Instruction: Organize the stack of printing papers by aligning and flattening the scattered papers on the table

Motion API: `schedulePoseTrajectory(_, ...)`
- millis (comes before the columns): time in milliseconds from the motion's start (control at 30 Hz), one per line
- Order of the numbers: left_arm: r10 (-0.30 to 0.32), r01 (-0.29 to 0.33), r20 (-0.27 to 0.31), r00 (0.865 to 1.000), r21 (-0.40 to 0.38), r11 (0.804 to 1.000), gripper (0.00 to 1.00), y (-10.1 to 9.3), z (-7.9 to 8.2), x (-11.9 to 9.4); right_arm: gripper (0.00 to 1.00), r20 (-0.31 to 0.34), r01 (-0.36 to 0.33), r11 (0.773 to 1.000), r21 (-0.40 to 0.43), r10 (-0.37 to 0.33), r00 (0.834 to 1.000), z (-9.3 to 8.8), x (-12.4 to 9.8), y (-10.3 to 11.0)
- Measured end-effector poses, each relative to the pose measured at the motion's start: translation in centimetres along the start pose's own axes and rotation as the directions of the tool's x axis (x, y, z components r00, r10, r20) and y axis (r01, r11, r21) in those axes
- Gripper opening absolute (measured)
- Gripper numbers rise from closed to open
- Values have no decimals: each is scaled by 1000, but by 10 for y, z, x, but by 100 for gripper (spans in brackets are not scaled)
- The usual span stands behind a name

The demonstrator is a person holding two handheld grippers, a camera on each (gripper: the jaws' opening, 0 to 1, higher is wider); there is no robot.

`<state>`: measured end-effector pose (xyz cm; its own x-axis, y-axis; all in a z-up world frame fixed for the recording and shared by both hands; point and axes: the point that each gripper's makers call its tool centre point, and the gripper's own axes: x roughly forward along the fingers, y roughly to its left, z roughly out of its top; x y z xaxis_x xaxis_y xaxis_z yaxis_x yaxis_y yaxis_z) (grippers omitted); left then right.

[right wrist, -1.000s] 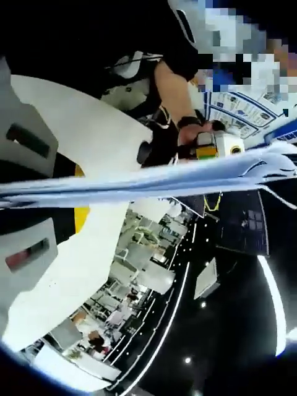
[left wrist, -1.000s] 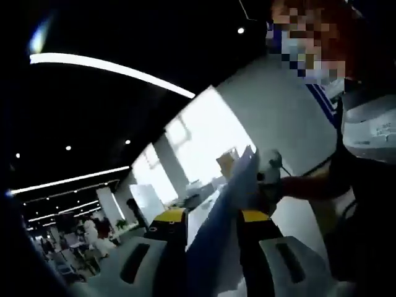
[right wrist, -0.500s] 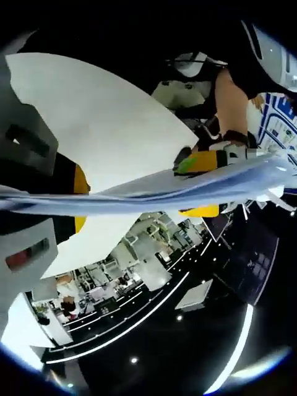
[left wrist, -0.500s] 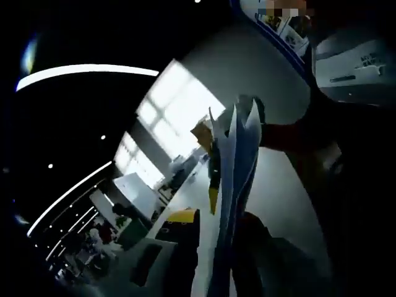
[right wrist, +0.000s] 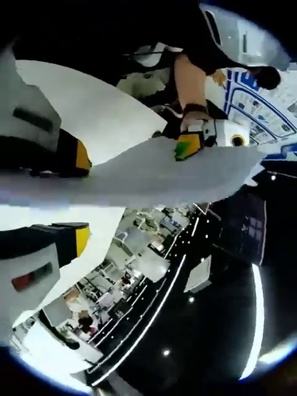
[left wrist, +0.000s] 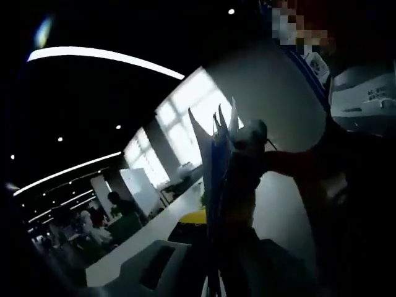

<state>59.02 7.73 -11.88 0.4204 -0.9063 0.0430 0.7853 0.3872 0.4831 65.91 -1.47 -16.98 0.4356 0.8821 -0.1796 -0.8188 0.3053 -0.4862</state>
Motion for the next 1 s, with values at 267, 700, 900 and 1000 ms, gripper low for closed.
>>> schedulePoseTrajectory(267,57,-40,144,988,-116,992,5,19,14,-18,46,173,70,975,213,-108,979,-16,-35,-38)
schedulePoseTrajectory(700,182,-47,312,933,-395,918,5,48,-2,-33,12,432,-134,918,373,-44,901,12,-36,-21)
schedulePoseTrajectory(900,232,-136,224,947,-376,917,6,50,-37,-19,0,345,-51,932,359,-82,935,-4,-33,-20)
schedulePoseTrajectory(1000,275,-208,162,948,-338,918,6,53,-56,-8,0,288,19,941,338,-123,950,-14,-30,-22)
